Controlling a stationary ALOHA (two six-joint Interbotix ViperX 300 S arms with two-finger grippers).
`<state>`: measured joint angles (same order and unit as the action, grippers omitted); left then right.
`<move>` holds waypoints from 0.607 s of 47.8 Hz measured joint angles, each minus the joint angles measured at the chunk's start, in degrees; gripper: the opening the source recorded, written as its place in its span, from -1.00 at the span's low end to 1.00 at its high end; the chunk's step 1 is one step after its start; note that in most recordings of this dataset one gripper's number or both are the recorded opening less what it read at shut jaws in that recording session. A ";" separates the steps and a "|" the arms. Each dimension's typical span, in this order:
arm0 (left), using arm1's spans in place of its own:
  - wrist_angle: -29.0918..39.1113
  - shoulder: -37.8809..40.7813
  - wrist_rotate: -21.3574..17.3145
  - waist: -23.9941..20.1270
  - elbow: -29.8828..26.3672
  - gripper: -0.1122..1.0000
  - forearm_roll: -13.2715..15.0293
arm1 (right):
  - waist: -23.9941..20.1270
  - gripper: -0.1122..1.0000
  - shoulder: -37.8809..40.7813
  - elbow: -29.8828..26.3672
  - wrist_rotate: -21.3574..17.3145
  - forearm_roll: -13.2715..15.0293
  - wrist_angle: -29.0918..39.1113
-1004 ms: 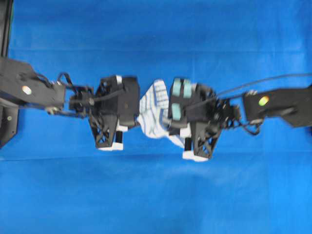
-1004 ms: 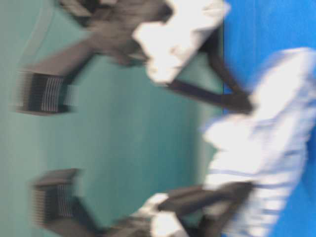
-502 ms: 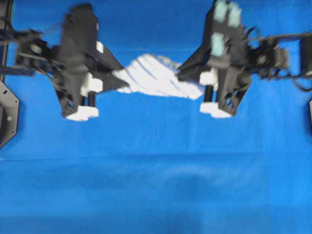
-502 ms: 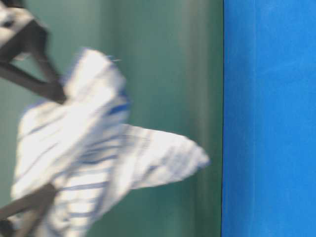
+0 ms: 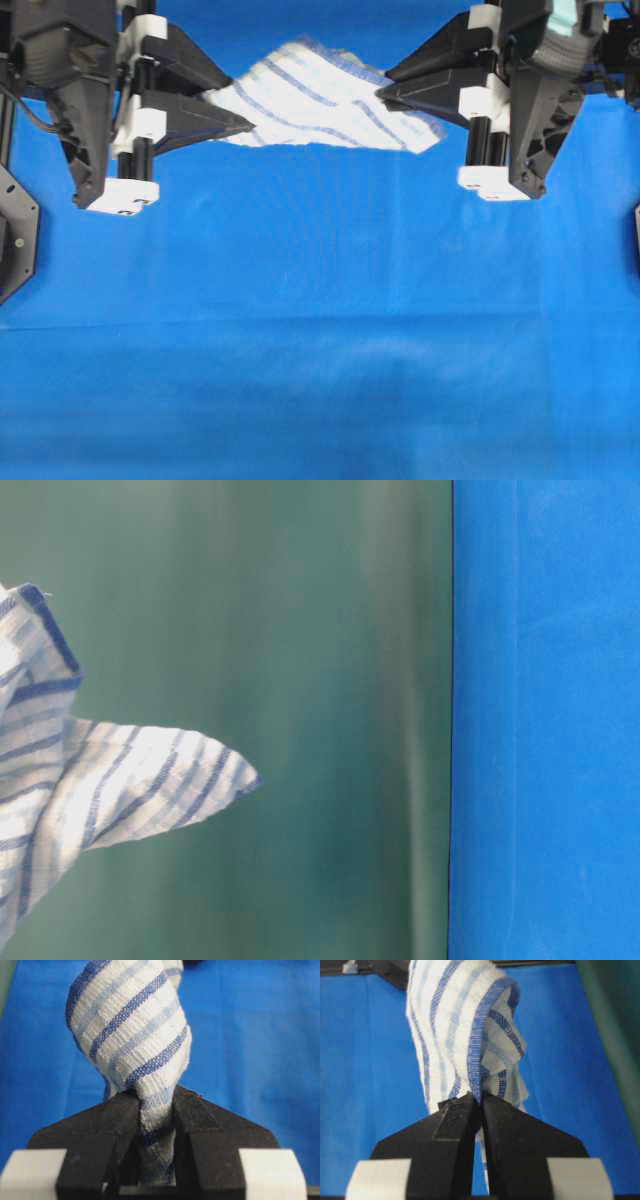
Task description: Lift the towel with both arms.
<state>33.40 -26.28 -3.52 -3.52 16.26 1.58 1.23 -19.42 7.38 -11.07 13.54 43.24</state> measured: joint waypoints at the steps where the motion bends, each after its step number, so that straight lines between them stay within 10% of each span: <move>1: -0.09 0.18 -0.09 0.09 0.00 -0.61 0.00 | 0.00 -0.70 0.09 0.00 0.00 0.00 0.00; 20: 0.00 0.26 -0.35 -0.18 -0.09 -0.57 -0.09 | 0.18 -0.68 0.35 0.09 0.53 0.00 0.70; 29: -0.09 0.18 -0.26 -0.26 0.00 0.33 -0.09 | 0.53 0.16 0.35 0.00 0.09 1.05 0.70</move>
<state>33.31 -26.10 -3.78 -3.78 16.26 1.49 1.76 -19.07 7.38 -10.99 14.59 43.95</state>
